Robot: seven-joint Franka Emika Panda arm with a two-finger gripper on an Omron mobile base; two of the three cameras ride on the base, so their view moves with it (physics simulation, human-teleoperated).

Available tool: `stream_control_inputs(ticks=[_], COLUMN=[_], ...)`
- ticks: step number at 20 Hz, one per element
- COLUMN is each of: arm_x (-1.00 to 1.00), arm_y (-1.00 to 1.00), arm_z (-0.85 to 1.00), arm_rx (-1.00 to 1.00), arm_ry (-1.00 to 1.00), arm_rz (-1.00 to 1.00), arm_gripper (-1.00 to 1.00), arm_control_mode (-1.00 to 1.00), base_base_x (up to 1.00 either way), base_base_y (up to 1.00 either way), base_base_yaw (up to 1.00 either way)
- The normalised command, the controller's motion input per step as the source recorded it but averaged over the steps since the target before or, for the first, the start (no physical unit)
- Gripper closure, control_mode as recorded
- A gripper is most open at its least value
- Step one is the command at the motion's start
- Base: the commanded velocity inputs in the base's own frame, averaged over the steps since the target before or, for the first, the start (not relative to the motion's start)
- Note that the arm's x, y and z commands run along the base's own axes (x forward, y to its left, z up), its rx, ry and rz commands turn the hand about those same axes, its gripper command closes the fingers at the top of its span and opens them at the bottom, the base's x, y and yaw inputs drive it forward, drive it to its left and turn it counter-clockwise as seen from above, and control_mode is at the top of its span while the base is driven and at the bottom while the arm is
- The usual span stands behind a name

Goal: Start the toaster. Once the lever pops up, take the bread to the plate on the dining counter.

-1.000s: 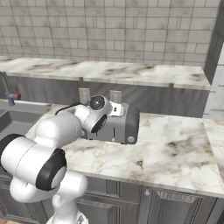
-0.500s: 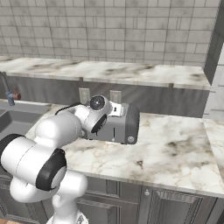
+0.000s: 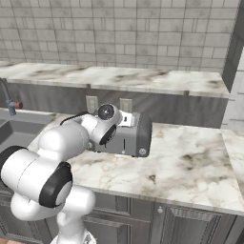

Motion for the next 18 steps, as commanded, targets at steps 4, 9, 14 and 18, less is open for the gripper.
stream_control_inputs(ticks=[4, 9, 14, 18], arm_x=[0.0, 0.0, 0.0, 0.0], arm_y=[0.0, 0.0, 0.0, 0.0], arm_z=[0.0, 0.0, 0.0, 0.0], arm_rx=[0.0, 0.0, 0.0, 0.0], arm_ry=[0.0, 0.0, 0.0, 0.0], arm_rz=[0.0, 0.0, 0.0, 0.0], arm_gripper=[-1.0, -1.0, -1.0, -1.0], arm_control_mode=[-1.0, -1.0, -1.0, -1.0], base_base_x=[0.0, 0.0, 0.0, 0.0], base_base_y=[0.0, 0.0, 0.0, 0.0], base_base_yaw=[0.0, 0.0, 0.0, 0.0])
